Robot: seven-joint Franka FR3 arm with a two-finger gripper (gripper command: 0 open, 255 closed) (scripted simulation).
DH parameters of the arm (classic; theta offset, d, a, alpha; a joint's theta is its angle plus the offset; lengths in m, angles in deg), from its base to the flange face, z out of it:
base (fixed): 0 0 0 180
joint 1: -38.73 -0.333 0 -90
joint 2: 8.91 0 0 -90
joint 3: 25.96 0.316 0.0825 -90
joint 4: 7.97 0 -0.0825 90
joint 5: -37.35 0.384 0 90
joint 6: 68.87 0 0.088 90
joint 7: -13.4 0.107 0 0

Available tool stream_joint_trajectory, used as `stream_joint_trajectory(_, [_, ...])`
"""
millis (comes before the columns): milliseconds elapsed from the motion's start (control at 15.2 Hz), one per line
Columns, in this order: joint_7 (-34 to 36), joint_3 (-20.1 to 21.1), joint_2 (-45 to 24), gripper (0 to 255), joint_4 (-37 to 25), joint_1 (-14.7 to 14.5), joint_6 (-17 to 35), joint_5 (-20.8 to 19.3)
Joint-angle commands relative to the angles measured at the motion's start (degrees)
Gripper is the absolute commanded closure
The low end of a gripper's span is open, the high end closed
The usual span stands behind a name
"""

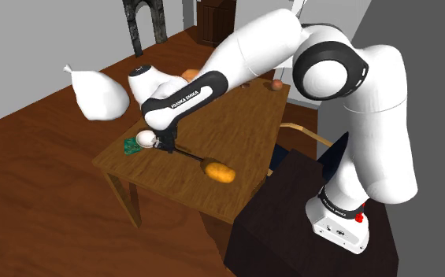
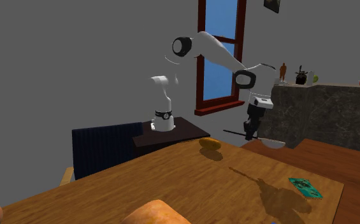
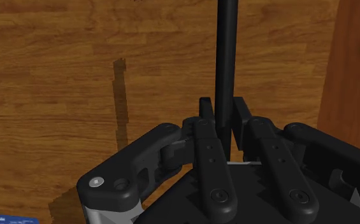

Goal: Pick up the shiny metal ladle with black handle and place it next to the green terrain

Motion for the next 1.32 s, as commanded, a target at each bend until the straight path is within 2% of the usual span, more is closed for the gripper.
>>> stream_joint_trajectory(0, [2.0,0.6,-2.1,255,-3.6,-1.6,-1.7,0.1])
stream_joint_trajectory(396, [6.7,1.8,-9.6,255,-16.5,-5.7,-7.4,0.2])
stream_joint_trajectory(1254, [7.2,1.7,-15.2,255,-15.7,-5.7,-1.0,0.0])
